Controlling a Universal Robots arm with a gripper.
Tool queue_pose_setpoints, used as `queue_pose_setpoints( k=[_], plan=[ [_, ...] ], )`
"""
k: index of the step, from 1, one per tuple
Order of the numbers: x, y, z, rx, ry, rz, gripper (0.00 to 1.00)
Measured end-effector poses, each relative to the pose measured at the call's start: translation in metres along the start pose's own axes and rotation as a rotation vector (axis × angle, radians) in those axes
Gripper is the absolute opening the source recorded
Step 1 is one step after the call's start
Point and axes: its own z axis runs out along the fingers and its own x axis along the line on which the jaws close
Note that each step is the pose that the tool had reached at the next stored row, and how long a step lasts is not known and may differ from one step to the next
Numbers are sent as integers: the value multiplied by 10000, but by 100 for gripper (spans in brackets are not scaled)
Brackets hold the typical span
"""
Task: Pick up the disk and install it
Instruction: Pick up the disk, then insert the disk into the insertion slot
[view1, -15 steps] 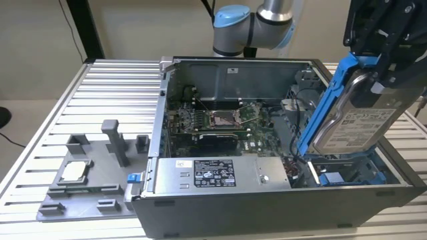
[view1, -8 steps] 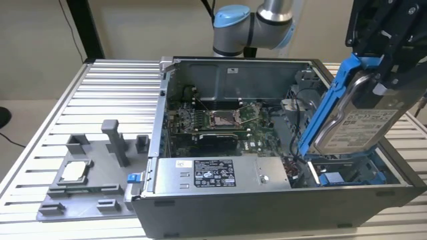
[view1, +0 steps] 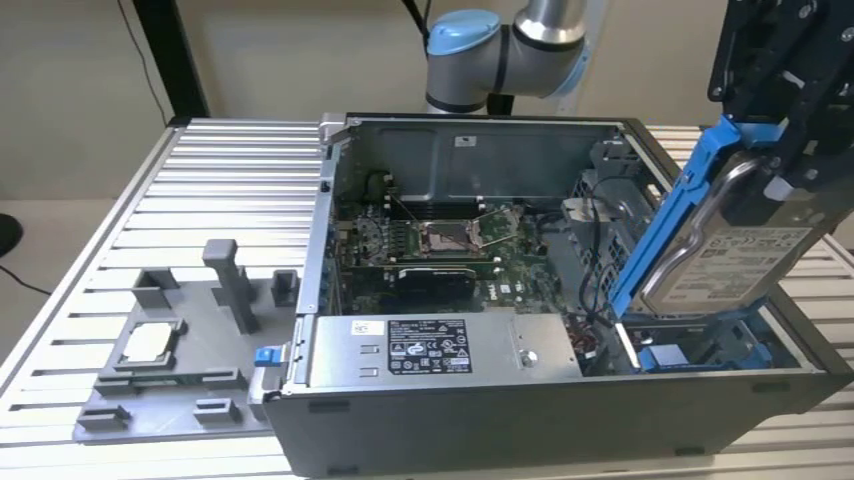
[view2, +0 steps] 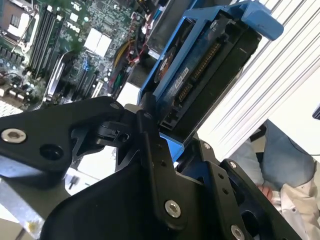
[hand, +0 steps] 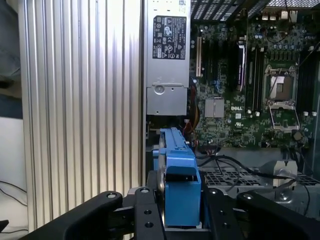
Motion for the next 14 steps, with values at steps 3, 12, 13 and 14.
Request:
queue_pose_setpoints(
  k=[3, 12, 13, 14],
  plan=[
    [1, -85, 19, 0, 0, 23, 0],
    [7, -256, 77, 2, -6, 62, 0],
    [8, -259, 81, 2, -10, 63, 0],
    [8, -260, 83, 2, -15, 64, 0]
  ],
)
